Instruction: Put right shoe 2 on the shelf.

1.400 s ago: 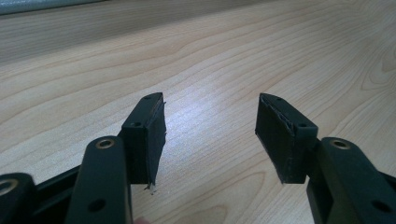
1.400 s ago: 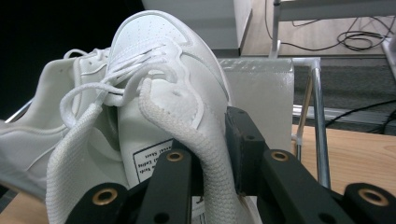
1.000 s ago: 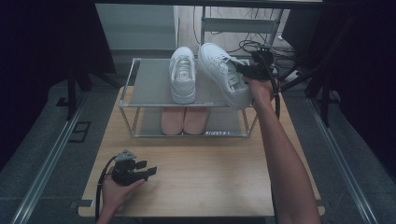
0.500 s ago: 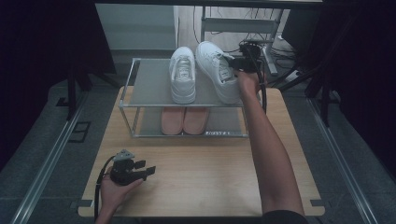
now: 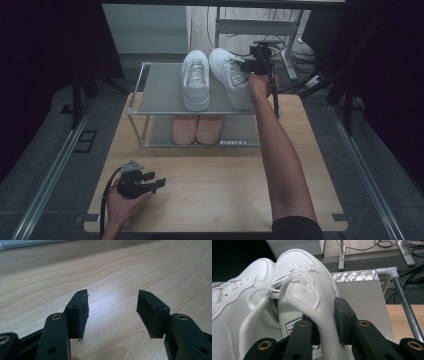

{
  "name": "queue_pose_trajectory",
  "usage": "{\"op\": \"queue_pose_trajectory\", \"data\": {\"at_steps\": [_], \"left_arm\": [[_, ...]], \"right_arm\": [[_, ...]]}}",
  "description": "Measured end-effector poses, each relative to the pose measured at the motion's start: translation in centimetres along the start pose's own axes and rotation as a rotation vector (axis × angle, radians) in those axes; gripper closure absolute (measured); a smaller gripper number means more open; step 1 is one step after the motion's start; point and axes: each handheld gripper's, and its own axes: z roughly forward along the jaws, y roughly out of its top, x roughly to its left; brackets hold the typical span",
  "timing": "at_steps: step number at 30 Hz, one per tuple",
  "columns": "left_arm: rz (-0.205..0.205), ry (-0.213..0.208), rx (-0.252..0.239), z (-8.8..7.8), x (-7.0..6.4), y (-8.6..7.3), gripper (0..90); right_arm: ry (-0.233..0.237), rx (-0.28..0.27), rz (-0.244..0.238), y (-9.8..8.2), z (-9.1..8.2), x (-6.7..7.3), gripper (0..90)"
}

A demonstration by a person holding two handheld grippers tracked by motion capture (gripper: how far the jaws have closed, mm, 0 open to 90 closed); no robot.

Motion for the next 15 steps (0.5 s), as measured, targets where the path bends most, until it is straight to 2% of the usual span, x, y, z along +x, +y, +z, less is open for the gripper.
{"op": "queue_pose_trajectory", "data": {"at_steps": [3,5,9,11,15], "left_arm": [[-0.002,-0.001,0.001,0.0,0.0,0.0,43.2],[-0.002,0.001,0.001,0.0,0.0,0.0,43.2],[0.004,0.002,0.002,0.1,0.0,0.0,43.2],[0.004,0.002,0.002,0.1,-0.1,0.0,43.2],[0.006,0.004,0.003,0.1,-0.1,0.0,43.2]], "right_arm": [[0.004,0.007,-0.002,0.1,0.1,-0.1,73.6],[0.028,0.023,-0.02,-0.1,0.4,-0.2,66.8],[0.05,-0.012,-0.042,0.0,0.0,-0.2,56.3],[0.044,-0.033,-0.066,0.1,-0.5,-0.2,55.3],[0.075,-0.057,-0.083,0.0,-1.5,-0.6,54.5]]}}
